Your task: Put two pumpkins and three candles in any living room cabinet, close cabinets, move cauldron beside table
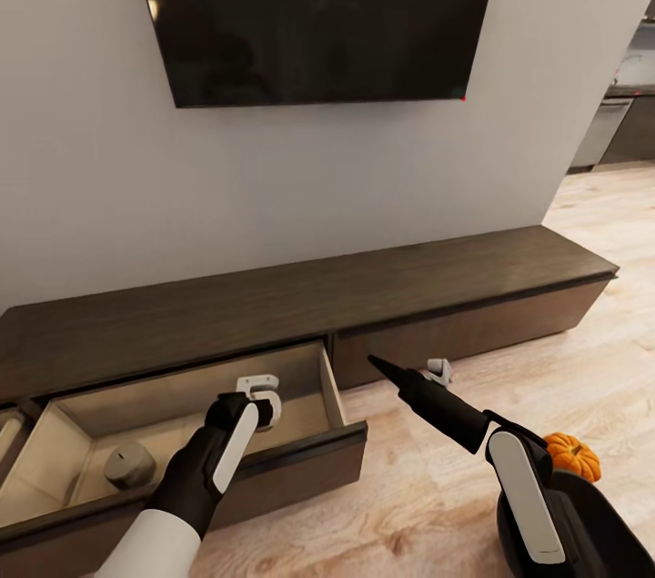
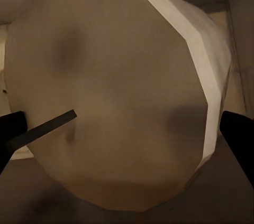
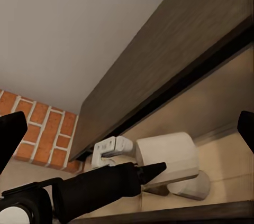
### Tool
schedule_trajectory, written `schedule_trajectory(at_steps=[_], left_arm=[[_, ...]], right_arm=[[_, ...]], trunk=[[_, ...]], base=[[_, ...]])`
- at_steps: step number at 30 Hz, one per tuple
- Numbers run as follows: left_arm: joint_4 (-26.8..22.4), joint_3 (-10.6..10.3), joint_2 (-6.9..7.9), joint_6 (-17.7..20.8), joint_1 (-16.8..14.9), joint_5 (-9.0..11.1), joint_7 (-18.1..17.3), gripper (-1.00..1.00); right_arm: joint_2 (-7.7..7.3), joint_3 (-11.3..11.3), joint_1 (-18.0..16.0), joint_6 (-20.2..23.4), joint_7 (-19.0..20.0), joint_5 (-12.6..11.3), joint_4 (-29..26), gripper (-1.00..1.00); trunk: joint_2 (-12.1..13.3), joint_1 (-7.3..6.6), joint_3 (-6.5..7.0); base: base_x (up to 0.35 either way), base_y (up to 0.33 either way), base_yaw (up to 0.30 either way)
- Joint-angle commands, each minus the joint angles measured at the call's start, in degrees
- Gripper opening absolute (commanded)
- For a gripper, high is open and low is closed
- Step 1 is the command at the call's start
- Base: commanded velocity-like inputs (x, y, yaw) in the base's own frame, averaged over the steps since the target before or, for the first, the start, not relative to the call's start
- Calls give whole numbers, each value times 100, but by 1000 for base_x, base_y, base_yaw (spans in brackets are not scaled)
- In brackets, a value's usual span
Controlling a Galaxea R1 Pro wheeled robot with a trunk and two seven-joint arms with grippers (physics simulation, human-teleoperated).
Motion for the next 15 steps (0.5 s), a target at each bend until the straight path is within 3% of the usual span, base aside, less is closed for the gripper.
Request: schedule_trajectory(at_steps=[1,7,10,15], left_arm=[[-7,-6,2,8,-4,59,41,-100],[-9,-9,-4,-12,-4,56,43,-100],[-9,-12,-5,-28,-4,56,74,-100],[-9,-20,-13,-59,0,78,434,-100]], right_arm=[[8,-16,-4,39,28,12,-1,100],[10,-16,-4,39,28,9,-1,100],[10,-16,-4,39,28,10,-1,100],[10,-11,-4,39,28,10,-1,100]], trunk=[[-44,21,-23],[-284,153,-131],[-284,153,-131],[-324,175,-149]], base=[[0,0,0],[0,0,0],[0,0,0],[0,0,0]])
